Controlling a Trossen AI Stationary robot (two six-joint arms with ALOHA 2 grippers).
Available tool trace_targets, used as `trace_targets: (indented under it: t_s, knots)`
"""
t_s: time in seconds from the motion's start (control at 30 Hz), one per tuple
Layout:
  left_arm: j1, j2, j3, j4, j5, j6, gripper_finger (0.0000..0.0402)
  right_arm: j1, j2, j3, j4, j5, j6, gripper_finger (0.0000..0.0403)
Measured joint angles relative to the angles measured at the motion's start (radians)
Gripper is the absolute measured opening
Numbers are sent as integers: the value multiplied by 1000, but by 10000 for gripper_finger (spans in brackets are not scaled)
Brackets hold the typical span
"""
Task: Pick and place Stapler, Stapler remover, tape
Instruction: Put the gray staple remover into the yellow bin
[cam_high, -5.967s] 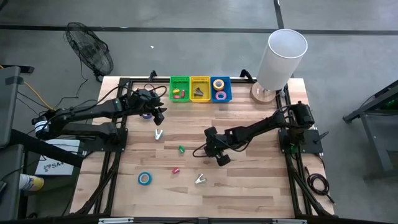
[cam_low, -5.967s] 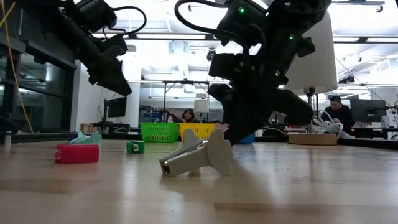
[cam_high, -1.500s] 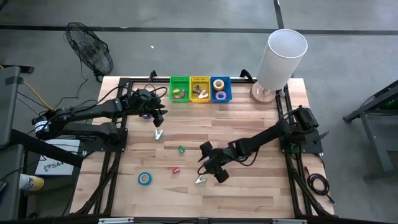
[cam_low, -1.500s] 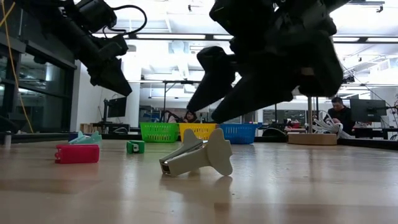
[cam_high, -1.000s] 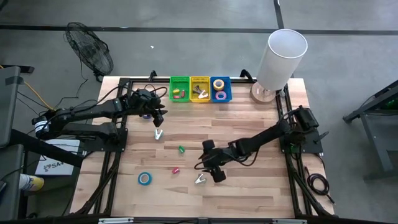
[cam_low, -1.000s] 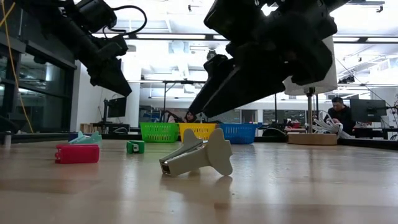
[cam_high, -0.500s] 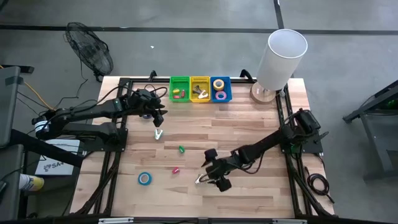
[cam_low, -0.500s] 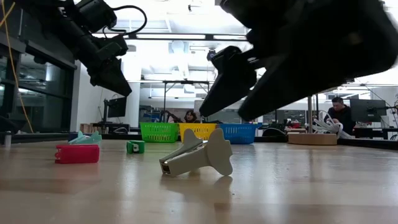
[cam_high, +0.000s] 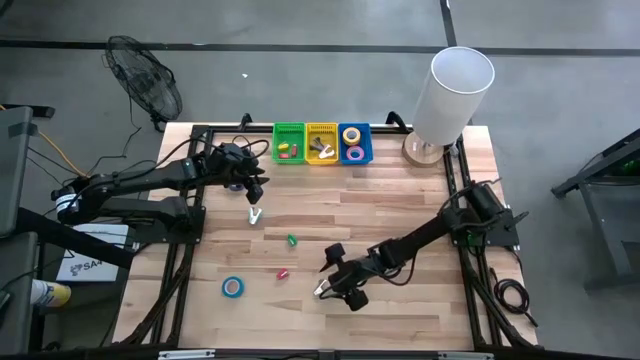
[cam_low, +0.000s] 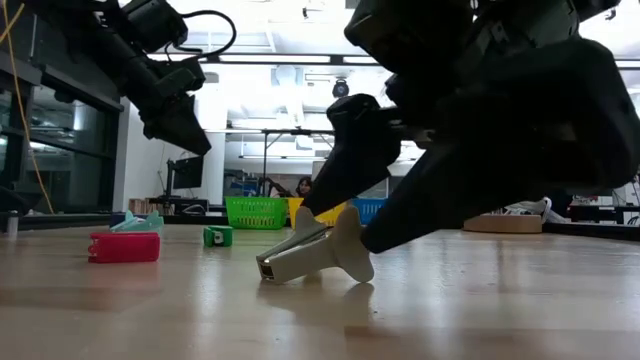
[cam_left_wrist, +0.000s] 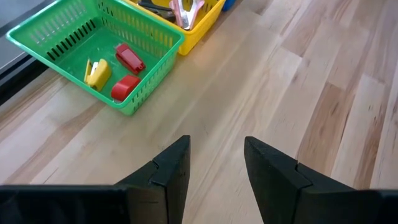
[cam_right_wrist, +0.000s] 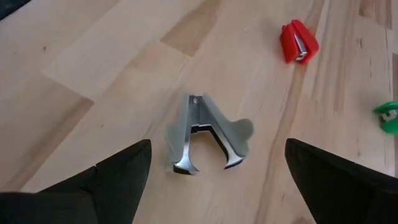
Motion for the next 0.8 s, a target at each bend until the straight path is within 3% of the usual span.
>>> trace_targets:
  t_s: [0.47, 0.8]
  knots:
    - [0, 0, 0, -3, 0, 0, 149, -16, 3, 0, 42, -27, 25, 359]
    - [0, 0, 0, -8, -1, 0, 149, -15, 73, 0, 122, -56, 24, 349]
